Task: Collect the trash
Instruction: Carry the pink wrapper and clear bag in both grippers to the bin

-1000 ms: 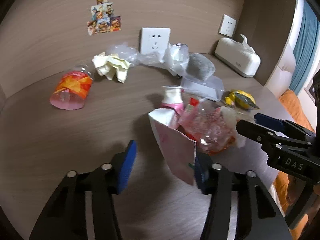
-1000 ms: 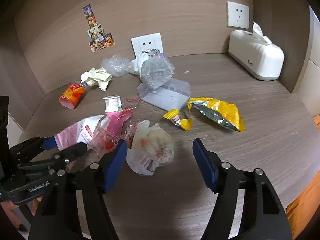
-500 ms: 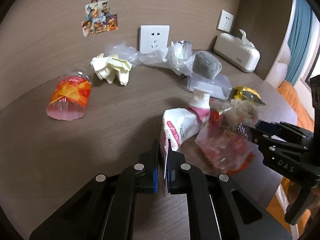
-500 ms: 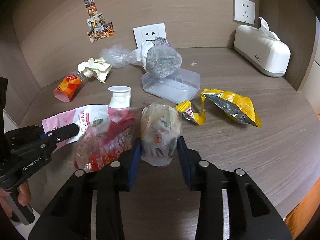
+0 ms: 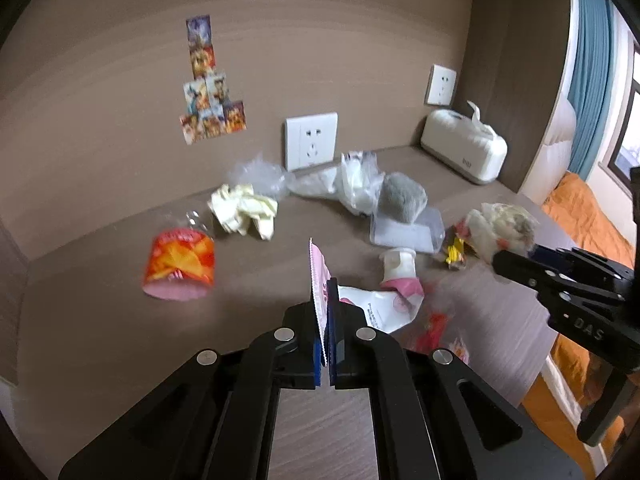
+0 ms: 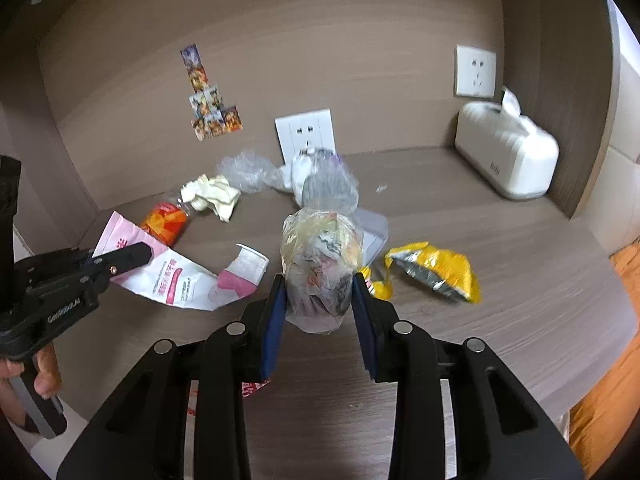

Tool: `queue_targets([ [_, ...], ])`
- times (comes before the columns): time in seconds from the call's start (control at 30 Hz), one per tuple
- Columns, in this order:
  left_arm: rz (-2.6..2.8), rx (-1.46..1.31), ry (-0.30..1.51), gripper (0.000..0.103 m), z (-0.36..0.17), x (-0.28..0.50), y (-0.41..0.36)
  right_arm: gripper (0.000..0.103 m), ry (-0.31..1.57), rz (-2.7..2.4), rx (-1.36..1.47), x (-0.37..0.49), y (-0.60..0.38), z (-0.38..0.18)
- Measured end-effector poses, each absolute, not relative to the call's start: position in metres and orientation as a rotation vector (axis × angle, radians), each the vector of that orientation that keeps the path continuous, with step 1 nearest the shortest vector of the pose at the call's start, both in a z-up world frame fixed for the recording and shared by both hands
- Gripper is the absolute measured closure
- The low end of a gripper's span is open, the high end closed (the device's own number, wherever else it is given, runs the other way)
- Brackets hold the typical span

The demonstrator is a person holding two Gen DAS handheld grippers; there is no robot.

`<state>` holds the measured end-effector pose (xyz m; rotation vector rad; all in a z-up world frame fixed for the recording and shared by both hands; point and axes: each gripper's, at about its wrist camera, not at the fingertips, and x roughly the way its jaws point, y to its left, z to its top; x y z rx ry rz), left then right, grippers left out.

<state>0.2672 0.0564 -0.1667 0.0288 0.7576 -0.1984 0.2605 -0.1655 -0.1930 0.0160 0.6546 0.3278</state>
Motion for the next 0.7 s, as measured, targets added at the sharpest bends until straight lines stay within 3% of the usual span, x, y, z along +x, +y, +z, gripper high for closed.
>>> queue_targets([
  [0.3, -0.24, 0.096, 0.664, 0.102, -0.109, 0.243, 0.027, 0.069, 0.571, 0.287, 0.036, 0.226, -0.204, -0.153],
  [0.7, -0.38, 0.134, 0.657, 0.102, -0.09, 0.168, -0.104, 0.069, 0.521, 0.231, 0.053, 0.13, -0.315, -0.132],
])
